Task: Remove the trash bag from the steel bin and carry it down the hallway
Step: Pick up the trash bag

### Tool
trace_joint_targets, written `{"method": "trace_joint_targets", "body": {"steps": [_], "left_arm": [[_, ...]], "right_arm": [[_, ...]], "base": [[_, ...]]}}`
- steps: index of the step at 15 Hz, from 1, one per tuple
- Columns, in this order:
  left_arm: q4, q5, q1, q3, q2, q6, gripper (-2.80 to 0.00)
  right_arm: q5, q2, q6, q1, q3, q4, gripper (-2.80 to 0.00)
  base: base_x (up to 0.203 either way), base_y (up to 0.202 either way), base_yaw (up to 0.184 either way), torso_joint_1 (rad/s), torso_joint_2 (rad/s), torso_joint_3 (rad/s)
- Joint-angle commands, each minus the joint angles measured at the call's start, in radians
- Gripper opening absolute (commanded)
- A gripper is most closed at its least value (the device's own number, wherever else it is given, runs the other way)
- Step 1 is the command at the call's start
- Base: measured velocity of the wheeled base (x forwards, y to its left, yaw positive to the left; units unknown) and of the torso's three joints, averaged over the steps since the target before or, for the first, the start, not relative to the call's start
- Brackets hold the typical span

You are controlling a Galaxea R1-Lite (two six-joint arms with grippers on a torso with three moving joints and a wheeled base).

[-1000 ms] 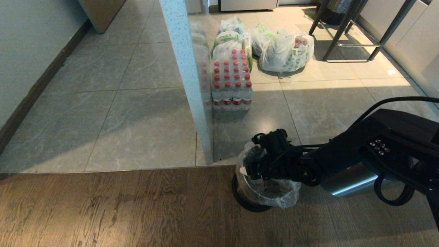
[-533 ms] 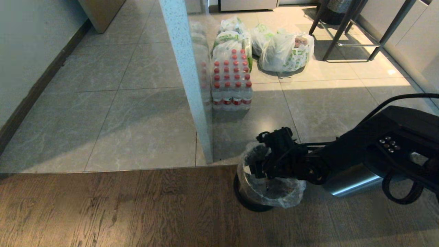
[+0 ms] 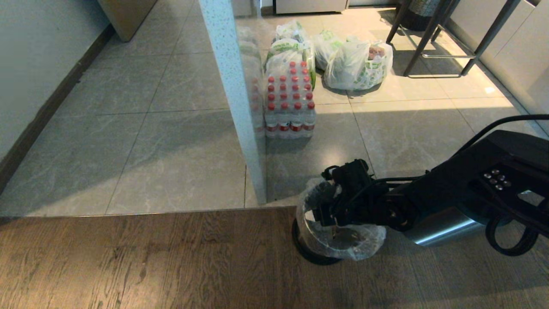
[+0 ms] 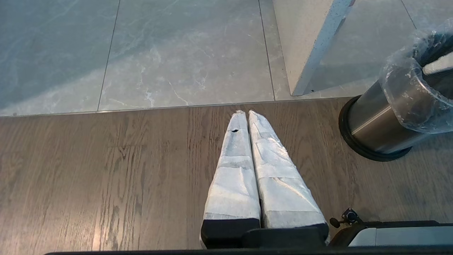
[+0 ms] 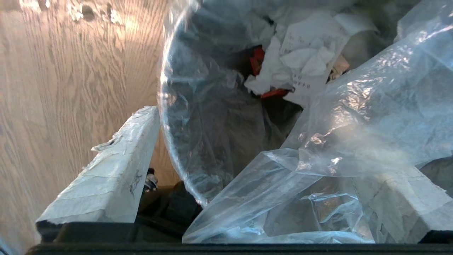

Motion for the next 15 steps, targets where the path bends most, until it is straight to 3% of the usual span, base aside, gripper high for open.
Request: {"method": "trace_joint_targets", "body": {"steps": [1, 15], "left_arm": [[0.0, 0.0, 0.0, 0.002, -0.001, 0.0, -2.8], [0.0, 0.0, 0.0, 0.002, 0.0, 0.0, -2.8]], "right_arm": [[-0.001, 0.01, 0.0, 0.0, -0.01, -0.006, 0.0], [-0.006, 0.063, -0.012, -0.009, -0.025, -0.041, 0.0]], "base": [[0.0, 0.0, 0.0, 0.0, 0.0, 0.0], [0.0, 0.0, 0.0, 0.0, 0.0, 0.0]]}}
